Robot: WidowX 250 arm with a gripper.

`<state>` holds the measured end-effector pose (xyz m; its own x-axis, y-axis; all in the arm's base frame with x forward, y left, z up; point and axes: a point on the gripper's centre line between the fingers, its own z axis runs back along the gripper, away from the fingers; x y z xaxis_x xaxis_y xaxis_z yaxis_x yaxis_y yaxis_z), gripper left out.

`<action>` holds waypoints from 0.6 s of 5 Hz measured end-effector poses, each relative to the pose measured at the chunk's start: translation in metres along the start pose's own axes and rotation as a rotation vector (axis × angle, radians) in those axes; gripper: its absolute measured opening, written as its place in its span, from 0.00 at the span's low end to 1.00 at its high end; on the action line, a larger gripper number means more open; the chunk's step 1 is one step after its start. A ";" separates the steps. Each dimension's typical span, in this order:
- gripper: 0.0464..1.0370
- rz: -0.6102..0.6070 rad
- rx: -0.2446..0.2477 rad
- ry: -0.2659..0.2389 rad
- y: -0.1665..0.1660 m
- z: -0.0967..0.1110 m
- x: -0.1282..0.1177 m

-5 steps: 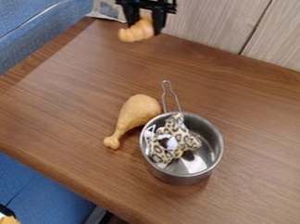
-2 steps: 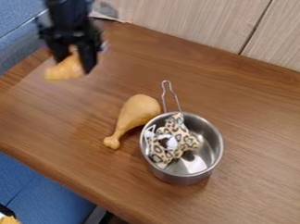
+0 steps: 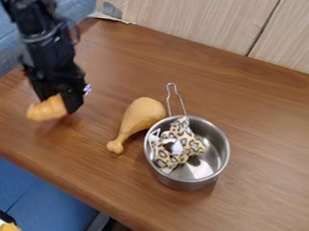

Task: Move the orange thing to the left bottom of the table

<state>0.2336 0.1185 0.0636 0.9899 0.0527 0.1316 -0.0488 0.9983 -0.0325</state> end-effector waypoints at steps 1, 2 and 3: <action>0.61 -0.028 0.035 0.017 0.001 -0.011 -0.012; 0.68 -0.035 0.064 0.022 0.003 -0.013 -0.014; 0.94 -0.028 0.060 0.005 0.002 -0.008 -0.018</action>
<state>0.2170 0.1194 0.0533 0.9916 0.0247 0.1267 -0.0288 0.9991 0.0306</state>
